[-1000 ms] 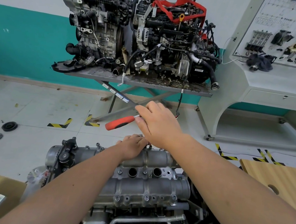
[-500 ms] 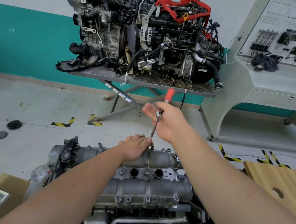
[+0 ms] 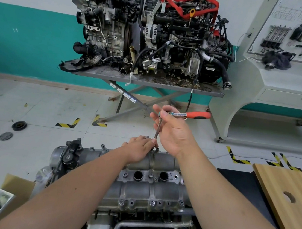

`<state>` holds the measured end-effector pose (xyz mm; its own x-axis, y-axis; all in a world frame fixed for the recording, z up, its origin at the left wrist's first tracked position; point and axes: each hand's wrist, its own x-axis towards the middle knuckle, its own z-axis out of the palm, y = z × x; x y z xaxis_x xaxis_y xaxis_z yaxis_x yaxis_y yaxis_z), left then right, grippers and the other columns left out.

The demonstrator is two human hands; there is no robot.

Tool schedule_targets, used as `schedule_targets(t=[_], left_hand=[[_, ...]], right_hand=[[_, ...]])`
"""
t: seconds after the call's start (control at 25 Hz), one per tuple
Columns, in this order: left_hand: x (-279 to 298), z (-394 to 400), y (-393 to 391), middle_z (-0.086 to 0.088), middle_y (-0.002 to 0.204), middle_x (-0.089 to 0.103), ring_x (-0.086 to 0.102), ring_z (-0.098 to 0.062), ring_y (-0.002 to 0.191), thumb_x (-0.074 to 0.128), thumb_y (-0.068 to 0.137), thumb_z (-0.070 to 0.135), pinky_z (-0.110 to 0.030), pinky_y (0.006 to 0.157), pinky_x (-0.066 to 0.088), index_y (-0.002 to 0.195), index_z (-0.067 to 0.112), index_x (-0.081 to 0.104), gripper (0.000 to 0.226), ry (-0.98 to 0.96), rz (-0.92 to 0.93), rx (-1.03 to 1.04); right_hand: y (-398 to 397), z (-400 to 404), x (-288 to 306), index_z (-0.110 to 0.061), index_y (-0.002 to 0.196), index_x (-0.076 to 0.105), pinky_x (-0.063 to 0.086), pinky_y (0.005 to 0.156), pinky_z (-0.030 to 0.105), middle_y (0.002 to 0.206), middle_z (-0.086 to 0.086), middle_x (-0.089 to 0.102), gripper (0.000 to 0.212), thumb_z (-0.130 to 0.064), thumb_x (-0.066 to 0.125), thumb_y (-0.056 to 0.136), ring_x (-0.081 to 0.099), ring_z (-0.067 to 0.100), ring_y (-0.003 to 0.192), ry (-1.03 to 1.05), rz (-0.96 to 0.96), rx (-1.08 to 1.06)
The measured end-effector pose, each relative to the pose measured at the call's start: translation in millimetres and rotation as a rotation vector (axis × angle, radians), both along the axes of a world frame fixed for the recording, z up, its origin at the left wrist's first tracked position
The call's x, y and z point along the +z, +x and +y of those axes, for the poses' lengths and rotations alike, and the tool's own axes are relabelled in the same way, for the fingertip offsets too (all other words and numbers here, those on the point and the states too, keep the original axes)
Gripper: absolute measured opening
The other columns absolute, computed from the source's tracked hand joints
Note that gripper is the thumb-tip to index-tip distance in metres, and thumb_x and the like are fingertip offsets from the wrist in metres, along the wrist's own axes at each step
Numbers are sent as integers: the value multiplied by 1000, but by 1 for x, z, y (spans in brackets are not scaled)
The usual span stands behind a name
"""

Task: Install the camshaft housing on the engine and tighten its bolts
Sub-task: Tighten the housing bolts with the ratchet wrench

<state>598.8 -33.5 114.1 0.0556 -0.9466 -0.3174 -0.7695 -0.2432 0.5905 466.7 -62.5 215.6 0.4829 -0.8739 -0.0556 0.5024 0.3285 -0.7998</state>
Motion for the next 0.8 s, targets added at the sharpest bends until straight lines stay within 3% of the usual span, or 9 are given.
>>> schedule_targets(t=[0.16, 0.28, 0.4, 0.52, 0.56, 0.68, 0.76, 0.8], left_hand=[[0, -2, 1, 2, 135, 46, 30, -29, 139, 15, 102, 61, -51, 115, 21, 92, 48, 57, 45, -1, 33, 32], [0, -3, 2, -5, 142, 44, 30, -33, 140, 14, 101, 56, -54, 115, 22, 117, 38, 57, 49, -7, 44, 16], [-1, -1, 2, 0, 146, 42, 28, -30, 141, 14, 102, 56, -52, 116, 20, 127, 40, 55, 50, -12, 21, 25], [-1, 1, 0, 6, 146, 42, 27, -25, 141, 14, 102, 60, -50, 114, 20, 125, 50, 56, 49, -13, -8, -1], [-1, 1, 0, 7, 145, 42, 28, -25, 141, 14, 102, 62, -51, 114, 20, 123, 51, 56, 49, -14, -13, -9], [-3, 2, 2, 8, 143, 43, 28, -24, 140, 16, 101, 64, -51, 113, 20, 125, 51, 57, 49, -20, -16, -4], [-4, 2, 1, 10, 141, 44, 29, -24, 139, 15, 101, 64, -51, 112, 22, 123, 52, 57, 49, -24, -19, 1], [-4, 2, 0, 10, 140, 45, 30, -24, 138, 15, 101, 64, -51, 111, 22, 121, 52, 57, 48, -25, -19, 3]], right_hand=[[14, 9, -7, -21, 89, 69, 48, 81, 27, 92, -2, 72, 13, -8, 67, 92, 63, 16, 90, -99, 85, -287], [32, 17, -13, -24, 93, 70, 51, 86, 25, 94, -2, 73, 6, -18, 68, 94, 64, 12, 90, -126, 126, -419], [31, 9, -3, -15, 91, 61, 47, 78, 31, 78, 0, 74, 15, -24, 54, 101, 65, 11, 70, -19, 225, -327], [18, -11, 20, -10, 84, 50, 41, 61, 31, 51, -2, 52, 12, -13, 50, 95, 49, 13, 48, 80, 358, -101], [13, -16, 30, -10, 88, 50, 42, 60, 31, 51, -2, 49, 4, -12, 49, 91, 48, 15, 48, 44, 487, 17], [14, -21, 52, -12, 92, 59, 44, 67, 33, 52, -1, 55, 13, -14, 49, 84, 58, 17, 52, -321, 1064, 259], [23, -19, 52, -11, 90, 59, 43, 65, 32, 50, 0, 56, 10, -14, 50, 92, 59, 16, 46, -397, 1115, 170], [29, -17, 49, -11, 93, 59, 45, 67, 33, 52, 0, 56, 9, -14, 51, 95, 58, 15, 43, -301, 1040, 67]])
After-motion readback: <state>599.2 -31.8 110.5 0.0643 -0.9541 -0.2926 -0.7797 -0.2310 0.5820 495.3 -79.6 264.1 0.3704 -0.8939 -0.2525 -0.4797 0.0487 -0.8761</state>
